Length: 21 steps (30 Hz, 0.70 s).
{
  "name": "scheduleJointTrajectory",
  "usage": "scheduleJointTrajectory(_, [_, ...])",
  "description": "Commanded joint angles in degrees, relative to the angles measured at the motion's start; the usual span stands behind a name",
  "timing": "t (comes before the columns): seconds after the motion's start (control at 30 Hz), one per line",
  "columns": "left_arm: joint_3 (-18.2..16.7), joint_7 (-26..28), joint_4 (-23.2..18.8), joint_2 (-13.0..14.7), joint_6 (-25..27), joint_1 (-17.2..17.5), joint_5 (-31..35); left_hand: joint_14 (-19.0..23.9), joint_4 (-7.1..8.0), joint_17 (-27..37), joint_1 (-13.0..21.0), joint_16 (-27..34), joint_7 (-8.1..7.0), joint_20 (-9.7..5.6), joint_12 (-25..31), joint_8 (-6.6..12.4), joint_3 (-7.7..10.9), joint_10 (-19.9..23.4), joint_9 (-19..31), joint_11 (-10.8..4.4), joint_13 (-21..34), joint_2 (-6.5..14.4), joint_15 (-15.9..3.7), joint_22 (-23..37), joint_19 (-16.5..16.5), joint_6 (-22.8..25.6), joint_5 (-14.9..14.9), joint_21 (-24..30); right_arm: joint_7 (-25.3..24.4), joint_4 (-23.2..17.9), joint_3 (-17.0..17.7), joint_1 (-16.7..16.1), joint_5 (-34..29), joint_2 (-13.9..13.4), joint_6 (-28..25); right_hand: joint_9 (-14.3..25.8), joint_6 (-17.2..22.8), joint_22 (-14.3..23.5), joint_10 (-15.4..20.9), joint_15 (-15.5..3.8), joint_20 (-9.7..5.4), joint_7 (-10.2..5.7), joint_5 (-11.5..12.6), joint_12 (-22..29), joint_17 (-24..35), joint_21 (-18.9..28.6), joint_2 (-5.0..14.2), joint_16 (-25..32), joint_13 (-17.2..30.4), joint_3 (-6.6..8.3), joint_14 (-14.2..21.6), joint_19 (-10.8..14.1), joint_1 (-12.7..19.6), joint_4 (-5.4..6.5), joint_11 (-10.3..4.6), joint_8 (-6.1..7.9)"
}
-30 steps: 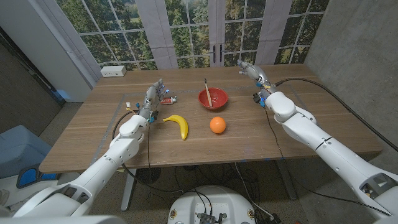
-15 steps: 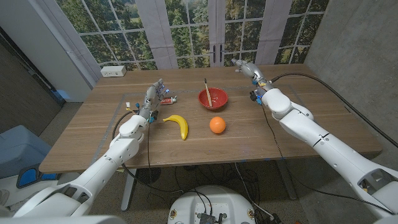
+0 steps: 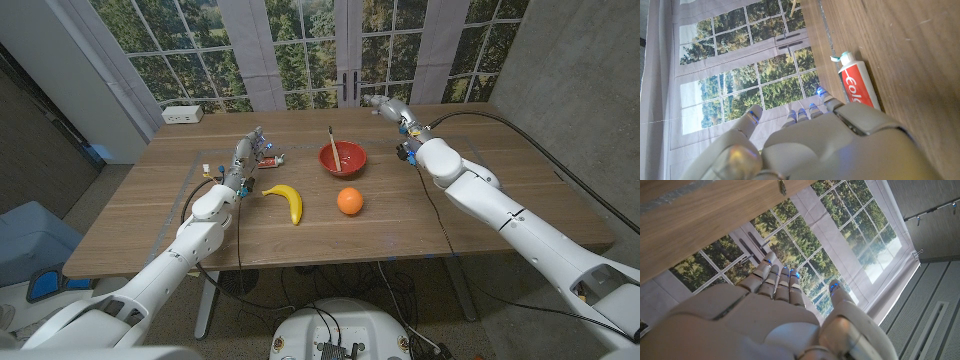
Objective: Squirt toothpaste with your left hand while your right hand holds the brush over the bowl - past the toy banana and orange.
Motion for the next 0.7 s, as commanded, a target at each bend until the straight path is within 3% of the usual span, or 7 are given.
scheduleJointTrajectory(0.03, [0.0,-0.1,-0.2,0.1,0.0,0.2,-0.1,0.0,-0.23,0.2,-0.3,0.2,0.01,-1.31,0.1,0.01,0.21,0.4,0.3,-0.06,0.2,4.1,-0.92,0.2,0.5,0.0,0.0,-0.2,1.9,0.2,-1.7,1.8,-1.5,0.5,-1.6,0.2,0.4,0.1,0.5,-0.09,-0.04,-0.19,-0.1,0.5,0.1,-0.2,0.18,0.2,0.3,0.07,0.6,0.5,0.5,-0.49,-0.1,0.15])
scheduleJointTrajectory(0.7, [0.0,-1.0,0.4,0.0,-0.4,-0.2,-0.3,0.0,-0.27,0.2,-0.4,0.2,0.02,-1.32,0.1,0.0,0.2,0.4,0.3,-0.01,0.2,4.1,-0.92,0.2,0.6,0.1,0.0,-0.3,3.7,-0.6,-3.7,3.3,-3.5,0.7,-4.7,0.2,0.5,0.2,0.8,-0.37,-0.09,-0.44,-0.2,0.5,0.0,-0.7,0.32,0.4,0.3,0.38,1.1,1.5,1.5,-1.41,-0.3,0.12])
